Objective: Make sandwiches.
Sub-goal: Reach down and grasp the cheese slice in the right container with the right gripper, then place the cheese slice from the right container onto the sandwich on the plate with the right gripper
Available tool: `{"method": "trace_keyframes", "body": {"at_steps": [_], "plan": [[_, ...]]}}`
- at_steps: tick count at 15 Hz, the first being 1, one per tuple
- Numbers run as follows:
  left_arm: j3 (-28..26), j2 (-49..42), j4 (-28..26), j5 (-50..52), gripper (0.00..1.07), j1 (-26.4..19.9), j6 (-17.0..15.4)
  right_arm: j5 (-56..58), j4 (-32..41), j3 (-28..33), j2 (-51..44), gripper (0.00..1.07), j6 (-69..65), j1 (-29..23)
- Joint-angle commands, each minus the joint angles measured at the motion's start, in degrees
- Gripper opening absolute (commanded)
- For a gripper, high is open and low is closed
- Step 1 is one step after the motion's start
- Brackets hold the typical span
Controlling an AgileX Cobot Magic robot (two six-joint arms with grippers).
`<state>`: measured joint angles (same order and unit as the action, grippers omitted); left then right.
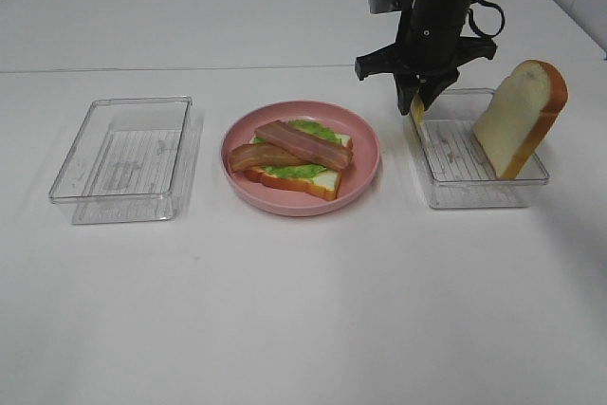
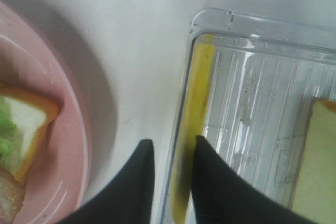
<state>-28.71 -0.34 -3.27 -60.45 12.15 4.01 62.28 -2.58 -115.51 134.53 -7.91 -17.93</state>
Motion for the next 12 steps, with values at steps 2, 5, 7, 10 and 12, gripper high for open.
{"method": "trace_keyframes", "body": {"at_steps": [2, 5, 7, 10, 12], "plan": [[0.11, -1.32, 0.11, 0.57, 0.95, -0.06, -0.52, 1.60, -1.03, -2.01, -0.17, 0.00, -0.06, 0.11], [0.11, -1.32, 0.11, 0.57, 0.95, -0.06, -0.52, 5.16, -1.03, -6.25, -0.63, 0.00, 0.57, 0.11], [0.11, -1.32, 0.11, 0.57, 0.95, -0.06, -0.52, 6.99, -0.52, -9.00, -2.35, 0.00, 0.92, 0.11], [0.11, -1.32, 0.11, 0.57, 0.95, -0.06, -0.52, 7.16, 5.21, -9.85, -6.65, 0.00, 3.15, 0.11], [0.11, -1.32, 0.11, 0.57, 0.95, -0.06, -0.52, 7.22, 10.37, -9.85, -8.37, 0.00, 5.61, 0.06]]}}
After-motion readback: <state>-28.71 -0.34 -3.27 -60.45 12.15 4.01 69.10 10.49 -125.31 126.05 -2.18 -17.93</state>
